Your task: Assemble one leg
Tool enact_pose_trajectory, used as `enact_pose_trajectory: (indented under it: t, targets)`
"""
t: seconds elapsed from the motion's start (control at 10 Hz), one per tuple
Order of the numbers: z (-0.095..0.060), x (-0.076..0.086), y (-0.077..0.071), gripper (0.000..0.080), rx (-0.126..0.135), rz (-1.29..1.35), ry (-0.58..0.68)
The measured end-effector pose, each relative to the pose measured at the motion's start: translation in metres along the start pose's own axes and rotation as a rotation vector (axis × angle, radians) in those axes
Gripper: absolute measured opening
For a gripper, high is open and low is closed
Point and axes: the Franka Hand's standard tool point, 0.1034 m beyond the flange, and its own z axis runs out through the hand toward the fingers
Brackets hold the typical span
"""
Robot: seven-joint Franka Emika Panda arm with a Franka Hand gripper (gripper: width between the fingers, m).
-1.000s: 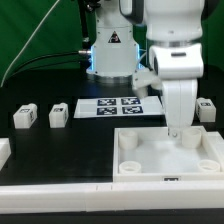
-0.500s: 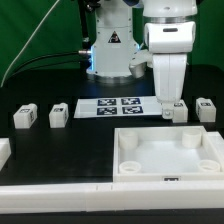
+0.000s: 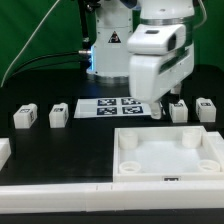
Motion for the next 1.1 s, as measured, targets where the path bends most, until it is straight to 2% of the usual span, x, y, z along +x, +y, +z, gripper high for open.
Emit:
enact_pose_trajectory:
  t: [0.2,0.6,0.9,1.0,1.1]
  targets:
    - [0.001,0.002,-0.012,0.0649,0.017,0.292,0.006]
    - [0.004,0.023,-0.044,0.0649,0.043,0.781,-0.001]
    - [0.009,0.043,-0.072,0.0649,0.05,0.852,-0.012]
    - [0.011,0.055,-0.085,0.0649,0.053,0.873,-0.014]
    - [0.012,0.06,-0.091,0.0649,0.054,0.861,-0.014]
